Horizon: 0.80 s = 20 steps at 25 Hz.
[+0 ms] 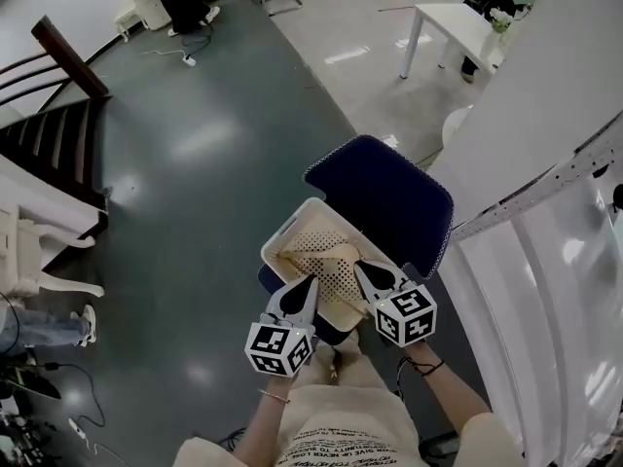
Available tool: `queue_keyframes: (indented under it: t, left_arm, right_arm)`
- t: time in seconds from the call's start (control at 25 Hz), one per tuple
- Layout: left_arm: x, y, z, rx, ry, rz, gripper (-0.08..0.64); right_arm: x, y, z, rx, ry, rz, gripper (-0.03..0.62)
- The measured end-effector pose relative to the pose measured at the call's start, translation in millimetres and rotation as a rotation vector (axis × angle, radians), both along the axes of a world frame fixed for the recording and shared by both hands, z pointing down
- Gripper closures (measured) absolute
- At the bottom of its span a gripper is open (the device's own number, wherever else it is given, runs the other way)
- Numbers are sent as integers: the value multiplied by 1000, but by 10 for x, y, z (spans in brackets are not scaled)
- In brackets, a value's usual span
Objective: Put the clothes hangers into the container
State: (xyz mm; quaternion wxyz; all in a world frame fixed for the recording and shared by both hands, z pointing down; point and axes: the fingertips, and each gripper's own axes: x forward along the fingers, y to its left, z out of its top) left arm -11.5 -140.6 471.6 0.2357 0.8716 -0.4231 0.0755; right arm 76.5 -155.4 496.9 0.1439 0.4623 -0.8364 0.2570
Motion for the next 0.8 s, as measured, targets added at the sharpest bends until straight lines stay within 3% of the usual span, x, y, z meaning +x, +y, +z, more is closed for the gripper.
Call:
queue_keyframes:
  t: [0.2,0.8]
  left_arm:
    - [-57,-4,-379,92,-10,35,538]
    - [-362,-110,-1425,319,-11,-1,538]
  right_arm:
    - [-70,42,-478,98,-32,-8,589]
    - [-21,-8,-1798,367,-108,46,589]
